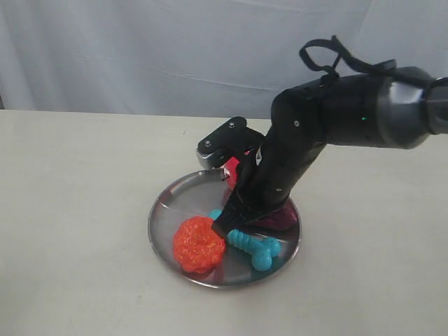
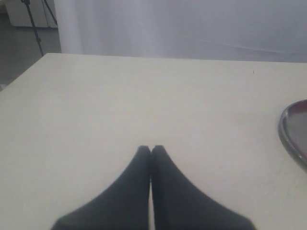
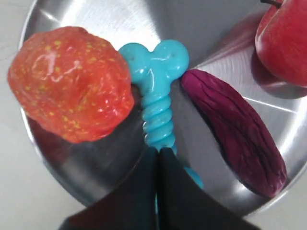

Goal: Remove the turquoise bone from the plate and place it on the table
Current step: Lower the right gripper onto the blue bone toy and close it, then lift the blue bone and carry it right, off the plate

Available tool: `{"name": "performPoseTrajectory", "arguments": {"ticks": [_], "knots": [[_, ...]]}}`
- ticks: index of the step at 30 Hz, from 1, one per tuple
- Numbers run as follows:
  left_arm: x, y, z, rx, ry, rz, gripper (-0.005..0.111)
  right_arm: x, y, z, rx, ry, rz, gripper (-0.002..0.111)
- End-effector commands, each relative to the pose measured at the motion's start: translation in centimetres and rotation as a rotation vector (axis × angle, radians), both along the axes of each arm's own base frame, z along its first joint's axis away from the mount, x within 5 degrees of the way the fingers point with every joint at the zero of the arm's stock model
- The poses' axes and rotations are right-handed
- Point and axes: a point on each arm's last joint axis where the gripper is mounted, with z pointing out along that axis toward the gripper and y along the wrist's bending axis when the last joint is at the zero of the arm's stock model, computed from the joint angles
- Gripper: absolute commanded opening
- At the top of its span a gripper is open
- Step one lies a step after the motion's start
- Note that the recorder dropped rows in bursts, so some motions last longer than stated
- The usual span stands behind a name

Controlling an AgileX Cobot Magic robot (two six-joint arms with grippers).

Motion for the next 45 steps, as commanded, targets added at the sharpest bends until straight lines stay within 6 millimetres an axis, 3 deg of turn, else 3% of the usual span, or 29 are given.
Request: {"name": "performPoseTrajectory", "arguments": {"ticks": [1, 3, 7, 11, 18, 26, 33, 35, 36, 37, 38, 41, 45], "knots": [[0.0, 0.0, 0.0, -0.002, -0.004, 0.006, 0.0, 1.7, 0.2, -1.2, -0.024, 0.024, 0.015, 0.001], [0.0, 0.0, 0.0, -0.002, -0.004, 0.006, 0.0, 2.2, 0.3, -1.5, -0.029, 0.024, 0.027, 0.008], [0.0, 0.0, 0.0, -0.002, -0.004, 0.006, 0.0, 2.5, 0.4, -2.2, -0.042, 0.035, 0.058, 0.034], [0.0, 0.0, 0.0, -0.002, -0.004, 0.006, 0.0, 2.5, 0.4, -2.8, -0.054, 0.058, 0.082, 0.045], [0.0, 0.0, 0.0, -0.002, -0.004, 0.006, 0.0, 2.6, 0.4, -3.6, -0.061, 0.075, 0.094, 0.045], [0.0, 0.0, 0.0, -0.004, -0.004, 0.006, 0.0, 2.8, 0.4, -7.0, -0.087, 0.144, 0.105, 0.045], [0.0, 0.0, 0.0, 0.001, -0.004, 0.006, 0.0, 2.9, 0.2, -8.0, -0.108, 0.164, 0.113, 0.045], [0.0, 0.0, 0.0, -0.003, -0.004, 0.006, 0.0, 2.9, 0.3, -8.0, -0.108, 0.163, 0.113, 0.034], [0.0, 0.0, 0.0, -0.003, -0.004, 0.006, 0.0, 2.9, 0.3, -8.0, -0.108, 0.163, 0.113, 0.018], [0.0, 0.0, 0.0, -0.003, -0.004, 0.006, 0.0, 2.9, 0.3, -8.0, -0.108, 0.163, 0.113, 0.012], [0.0, 0.0, 0.0, -0.003, -0.004, 0.006, 0.0, 2.9, 0.3, -7.8, -0.107, 0.157, 0.113, 0.0], [0.0, 0.0, 0.0, -0.003, -0.004, 0.006, 0.0, 2.9, 0.3, -6.0, -0.089, 0.116, 0.086, 0.0], [0.0, 0.0, 0.0, -0.003, -0.004, 0.006, 0.0, 2.0, 0.1, 0.2, -0.034, -0.004, -0.011, 0.0]]}}
